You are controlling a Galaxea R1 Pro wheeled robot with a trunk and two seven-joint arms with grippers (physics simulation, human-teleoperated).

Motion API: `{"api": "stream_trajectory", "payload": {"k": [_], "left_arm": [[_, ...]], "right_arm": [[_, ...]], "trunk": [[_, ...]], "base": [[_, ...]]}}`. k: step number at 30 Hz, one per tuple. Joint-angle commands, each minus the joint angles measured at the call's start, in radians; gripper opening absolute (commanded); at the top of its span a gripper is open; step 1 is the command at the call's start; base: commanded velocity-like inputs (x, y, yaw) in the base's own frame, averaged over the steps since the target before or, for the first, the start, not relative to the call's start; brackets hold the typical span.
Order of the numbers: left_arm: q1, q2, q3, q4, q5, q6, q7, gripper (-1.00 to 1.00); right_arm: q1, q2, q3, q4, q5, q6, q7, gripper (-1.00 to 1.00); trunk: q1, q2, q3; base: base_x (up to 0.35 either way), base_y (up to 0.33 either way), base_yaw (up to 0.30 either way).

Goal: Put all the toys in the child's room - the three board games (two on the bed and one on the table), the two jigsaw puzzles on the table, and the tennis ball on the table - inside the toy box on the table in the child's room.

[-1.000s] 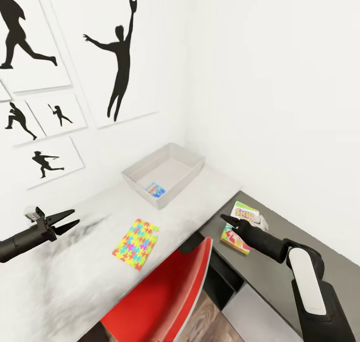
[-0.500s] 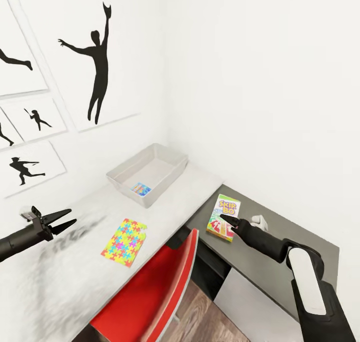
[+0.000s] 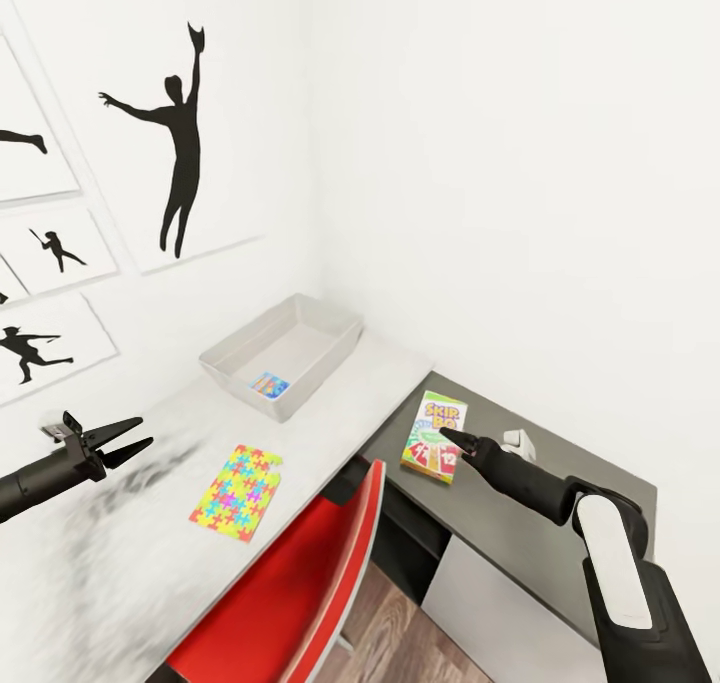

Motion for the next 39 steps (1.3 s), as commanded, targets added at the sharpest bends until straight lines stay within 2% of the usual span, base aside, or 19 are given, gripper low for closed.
{"api": "stream_trajectory", "payload": {"k": [1, 8, 11, 17, 22, 30, 39], "left_arm": [[-0.001, 0.0, 0.0, 0.0, 0.001, 0.01, -0.002, 1.0], [-0.001, 0.003, 0.0, 0.0, 0.001, 0.01, -0.002, 1.0], [-0.001, 0.015, -0.001, 0.0, 0.001, 0.01, -0.002, 1.0], [0.0, 0.022, -0.002, 0.0, 0.001, 0.01, -0.002, 1.0], [0.001, 0.023, 0.0, 0.0, 0.001, 0.009, -0.002, 1.0], [0.001, 0.023, 0.0, 0.0, 0.001, 0.008, -0.002, 1.0], [0.001, 0.023, 0.0, 0.0, 0.001, 0.008, -0.002, 1.0]], "right_arm": [[-0.001, 0.001, -0.003, 0.0, 0.01, 0.006, 0.01, 1.0], [-0.001, 0.001, -0.002, 0.0, 0.01, 0.006, 0.019, 1.0], [-0.001, 0.001, 0.0, 0.0, 0.01, 0.005, 0.026, 1.0], [-0.001, 0.001, 0.004, 0.0, 0.01, 0.005, 0.029, 1.0], [-0.001, 0.001, 0.005, 0.0, 0.01, -0.024, 0.03, 1.0], [-0.001, 0.0, 0.05, 0.002, 0.01, -0.066, 0.03, 1.0], [-0.001, 0.001, 0.063, 0.003, 0.01, -0.074, 0.03, 1.0]], "trunk": [[0.001, -0.002, 0.0], [0.001, -0.002, 0.011], [0.001, -0.002, 0.015], [0.001, -0.002, 0.025], [0.001, -0.002, 0.033], [0.001, -0.002, 0.045], [0.001, -0.002, 0.059]], "base": [[0.0, 0.0, -0.079], [0.0, 0.0, -0.044], [0.0, 0.0, -0.008], [0.0, 0.0, -0.002], [0.0, 0.0, 0.0], [0.0, 0.0, 0.0], [0.0, 0.0, 0.0]]}}
